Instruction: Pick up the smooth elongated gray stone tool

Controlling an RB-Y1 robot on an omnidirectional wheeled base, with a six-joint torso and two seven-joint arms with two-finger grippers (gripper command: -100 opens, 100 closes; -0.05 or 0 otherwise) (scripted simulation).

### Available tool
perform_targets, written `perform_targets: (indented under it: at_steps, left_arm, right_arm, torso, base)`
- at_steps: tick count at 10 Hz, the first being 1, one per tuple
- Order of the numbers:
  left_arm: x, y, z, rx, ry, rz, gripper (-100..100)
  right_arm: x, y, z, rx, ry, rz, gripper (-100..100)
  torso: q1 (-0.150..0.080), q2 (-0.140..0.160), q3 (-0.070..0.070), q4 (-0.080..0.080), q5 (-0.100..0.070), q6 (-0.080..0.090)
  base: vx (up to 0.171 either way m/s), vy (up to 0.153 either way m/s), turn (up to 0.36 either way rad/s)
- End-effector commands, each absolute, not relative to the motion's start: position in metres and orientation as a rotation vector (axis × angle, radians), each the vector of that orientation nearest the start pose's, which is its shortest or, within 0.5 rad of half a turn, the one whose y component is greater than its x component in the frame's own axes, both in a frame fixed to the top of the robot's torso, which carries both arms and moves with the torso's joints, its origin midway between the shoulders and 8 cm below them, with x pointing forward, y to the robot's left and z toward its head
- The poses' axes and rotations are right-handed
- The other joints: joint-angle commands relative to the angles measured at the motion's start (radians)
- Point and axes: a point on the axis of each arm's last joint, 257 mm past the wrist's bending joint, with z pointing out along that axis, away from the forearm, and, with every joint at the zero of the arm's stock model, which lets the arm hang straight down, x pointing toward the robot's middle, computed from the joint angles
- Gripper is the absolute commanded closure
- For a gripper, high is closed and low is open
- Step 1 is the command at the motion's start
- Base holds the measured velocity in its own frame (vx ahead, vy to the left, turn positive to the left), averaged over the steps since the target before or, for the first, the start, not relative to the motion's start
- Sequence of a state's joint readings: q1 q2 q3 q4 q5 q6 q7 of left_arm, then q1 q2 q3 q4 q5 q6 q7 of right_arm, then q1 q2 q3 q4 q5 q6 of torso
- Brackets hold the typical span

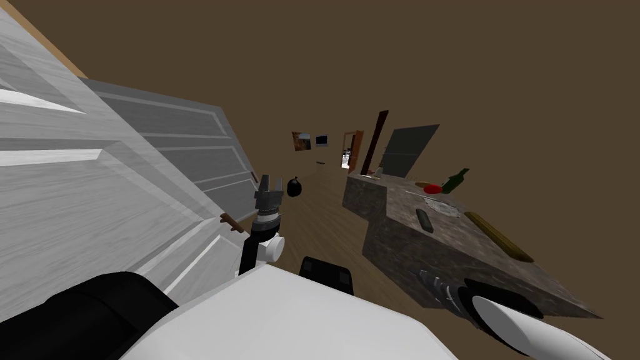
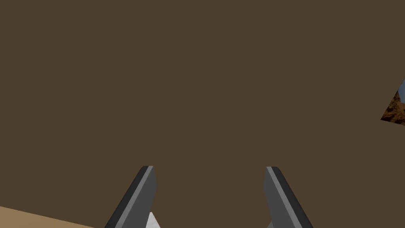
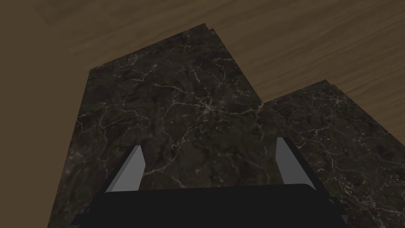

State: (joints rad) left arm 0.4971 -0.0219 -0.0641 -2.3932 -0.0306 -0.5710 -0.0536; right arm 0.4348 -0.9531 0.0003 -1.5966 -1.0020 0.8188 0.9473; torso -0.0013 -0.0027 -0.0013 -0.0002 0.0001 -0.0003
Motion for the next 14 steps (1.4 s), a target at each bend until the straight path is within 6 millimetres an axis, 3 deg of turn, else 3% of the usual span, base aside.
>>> perform_targets:
  at_steps: [1,4,5,6,9,11,12,14]
  left_arm:
    - [0.307,0.252,0.086,-0.495,0.488,-1.333,0]
    - [0.307,0.252,0.086,-0.495,0.488,-1.332,0]
    - [0.307,0.252,0.086,-0.495,0.488,-1.332,0]
    - [0.307,0.252,0.086,-0.495,0.488,-1.332,0]
    - [0.307,0.252,0.086,-0.495,0.488,-1.332,0]
    - [0.307,0.252,0.086,-0.495,0.488,-1.332,0]
    - [0.307,0.252,0.086,-0.495,0.488,-1.332,0]
    - [0.307,0.252,0.086,-0.495,0.488,-1.332,0]
  right_arm:
    - [0.236,-0.516,-0.426,1.056,2.637,0.122,-100]
    - [0.223,-0.551,-0.410,1.058,2.716,0.040,-100]
    - [0.218,-0.551,-0.410,1.064,2.734,0.034,-100]
    - [0.214,-0.568,-0.399,1.065,2.761,-0.002,-100]
    - [0.205,-0.582,-0.389,1.078,2.804,-0.040,-100]
    - [0.199,-0.606,-0.366,1.095,2.841,-0.094,-100]
    - [0.195,-0.606,-0.367,1.102,2.852,-0.097,-100]
    - [0.187,-0.625,-0.348,1.136,2.881,-0.138,-100]
  torso:
    - [0.000,0.000,0.000,0.000,0.000,0.000]
    - [0.000,0.000,0.000,0.000,0.000,0.001]
    - [-0.001,-0.001,-0.001,0.000,0.000,0.000]
    - [-0.001,-0.001,-0.001,0.000,-0.001,0.001]
    - [-0.002,-0.003,-0.002,-0.001,0.000,0.000]
    - [-0.003,-0.004,-0.002,-0.001,-0.001,0.000]
    - [-0.006,-0.006,-0.004,-0.001,-0.001,0.000]
    - [-0.005,-0.006,-0.004,-0.001,-0.001,0.000]
  base:
    - [0.030,-0.015,0.074]
    - [0.042,-0.024,0.117]
    - [0.047,-0.036,0.080]
    - [0.060,-0.046,0.126]
    - [0.069,-0.045,0.102]
    - [0.104,-0.092,0.179]
    - [0.100,-0.099,0.091]
    - [0.141,-0.127,0.162]
